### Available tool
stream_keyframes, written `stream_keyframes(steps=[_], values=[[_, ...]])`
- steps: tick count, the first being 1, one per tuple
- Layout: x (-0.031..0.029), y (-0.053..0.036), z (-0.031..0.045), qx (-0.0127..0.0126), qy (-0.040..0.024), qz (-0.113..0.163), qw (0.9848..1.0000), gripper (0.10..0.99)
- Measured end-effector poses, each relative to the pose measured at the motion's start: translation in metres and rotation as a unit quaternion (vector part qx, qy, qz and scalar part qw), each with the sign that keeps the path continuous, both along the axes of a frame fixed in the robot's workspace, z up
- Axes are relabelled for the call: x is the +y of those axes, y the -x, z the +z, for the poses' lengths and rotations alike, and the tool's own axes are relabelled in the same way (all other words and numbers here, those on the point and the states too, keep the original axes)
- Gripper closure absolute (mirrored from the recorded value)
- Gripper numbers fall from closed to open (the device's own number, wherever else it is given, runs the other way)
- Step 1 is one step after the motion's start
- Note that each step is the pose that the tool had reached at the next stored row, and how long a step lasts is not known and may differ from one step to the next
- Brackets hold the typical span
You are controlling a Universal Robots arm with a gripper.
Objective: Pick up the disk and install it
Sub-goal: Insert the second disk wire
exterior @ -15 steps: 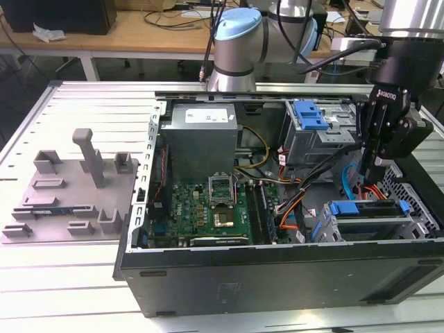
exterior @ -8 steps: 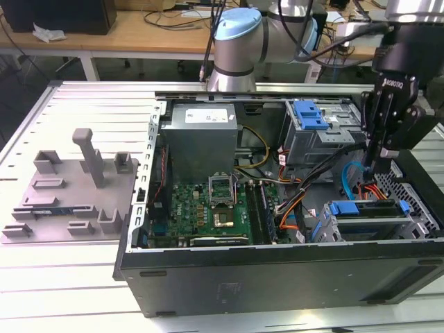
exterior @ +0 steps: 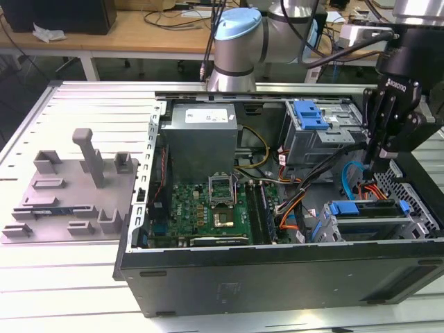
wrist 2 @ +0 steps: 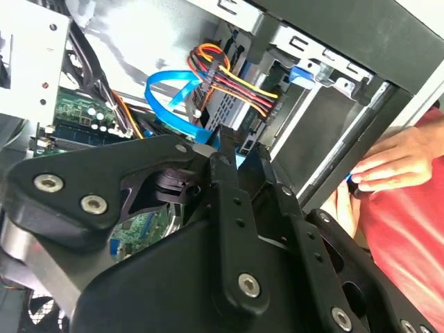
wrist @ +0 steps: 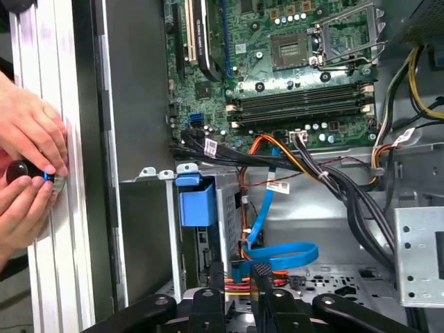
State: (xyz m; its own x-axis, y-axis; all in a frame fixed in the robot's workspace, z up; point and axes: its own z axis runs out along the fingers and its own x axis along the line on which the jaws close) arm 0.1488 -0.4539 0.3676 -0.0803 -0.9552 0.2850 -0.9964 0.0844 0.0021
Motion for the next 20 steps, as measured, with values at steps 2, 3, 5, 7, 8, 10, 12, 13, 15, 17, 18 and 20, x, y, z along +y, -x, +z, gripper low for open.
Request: stream_keyframes(steps=[2,3,5,7,8,10,12,13,15,17,18,20], values=[[-0.0031,0.0,-0.0002,0.0,-0.0032,0.0,1.0,0.796],[-0.004,0.0,-0.0006,0.0,-0.0045,0.0,1.0,0.796],[-0.0042,0.0001,-0.0017,-0.0001,-0.0058,0.0,1.0,0.796],[-0.0043,0.0004,-0.0037,-0.0001,-0.0062,0.0,1.0,0.796],[-0.0043,0.0008,-0.0058,-0.0002,-0.0065,0.0,1.0,0.796],[-0.0043,0.0011,-0.0083,-0.0004,-0.0075,0.0,1.0,0.796],[-0.0043,0.0015,-0.0105,-0.0008,-0.0088,0.0,1.0,0.796],[-0.0042,0.0017,-0.0114,-0.001,-0.0095,0.0,1.0,0.796],[-0.0043,0.0018,-0.0121,-0.0018,-0.0108,0.0,0.9999,0.796],[-0.0045,0.0019,-0.0123,-0.0036,-0.0183,0.0,0.9998,0.796],[-0.0047,0.0018,-0.0118,-0.0045,-0.0233,0.0,0.9997,0.796],[-0.0047,0.0018,-0.0093,-0.0049,-0.0256,0.0,0.9997,0.796]])
